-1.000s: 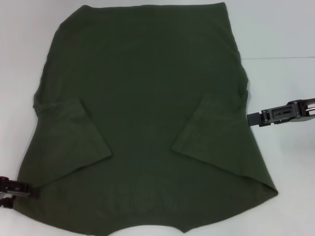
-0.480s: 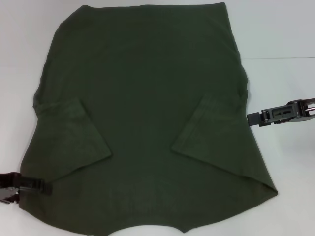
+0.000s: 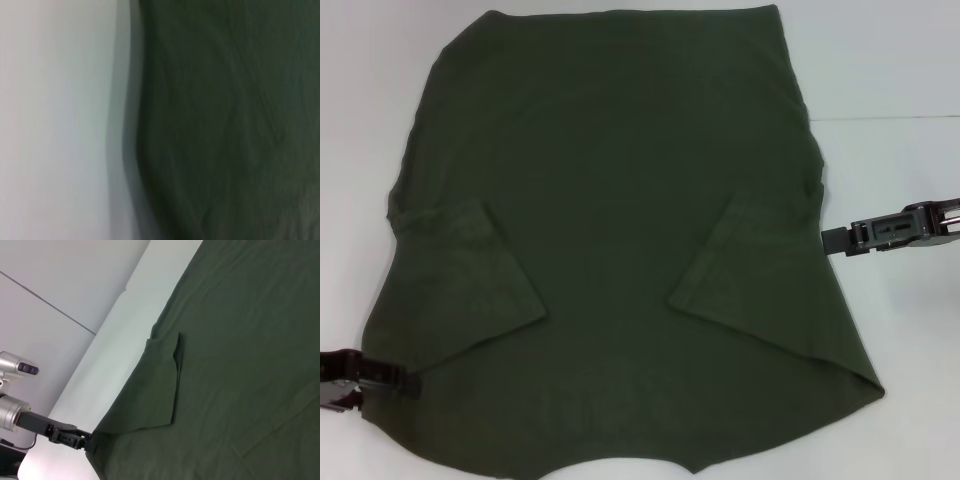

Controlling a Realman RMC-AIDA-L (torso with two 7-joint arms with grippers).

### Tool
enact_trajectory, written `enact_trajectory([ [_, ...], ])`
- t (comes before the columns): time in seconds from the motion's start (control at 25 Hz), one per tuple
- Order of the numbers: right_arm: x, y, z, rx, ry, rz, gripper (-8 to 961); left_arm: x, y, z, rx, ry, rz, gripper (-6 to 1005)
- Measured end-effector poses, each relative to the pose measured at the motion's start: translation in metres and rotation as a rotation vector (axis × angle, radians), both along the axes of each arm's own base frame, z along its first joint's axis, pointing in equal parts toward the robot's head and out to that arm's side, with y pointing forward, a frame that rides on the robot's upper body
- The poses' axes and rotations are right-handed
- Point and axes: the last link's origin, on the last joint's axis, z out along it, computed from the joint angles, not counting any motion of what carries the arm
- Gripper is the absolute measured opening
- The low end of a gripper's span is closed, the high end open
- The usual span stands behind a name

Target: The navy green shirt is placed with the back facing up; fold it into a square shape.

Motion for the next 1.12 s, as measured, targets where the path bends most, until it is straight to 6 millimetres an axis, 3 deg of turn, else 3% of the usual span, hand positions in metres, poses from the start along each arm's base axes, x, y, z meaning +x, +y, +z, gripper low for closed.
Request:
enact_trajectory([
  [0.56,-0.0022,0.002,-0.0012,0.0,-0.004,0.005,845,-0.0003,0.002,0.0005,0.009,0.007,0.002,416],
  [0.92,-0.0021,0.0021,-0.003,0.0,-0.005,0.004,844,-0.0037,0.003,0.0006,0.018,0.03,0.016,401],
  [1.12,-0.0009,0.0014,-0.0031,0.001,-0.005,0.0,843,-0.0038,0.0027,0.0004,0.017,0.03,0.016,249],
])
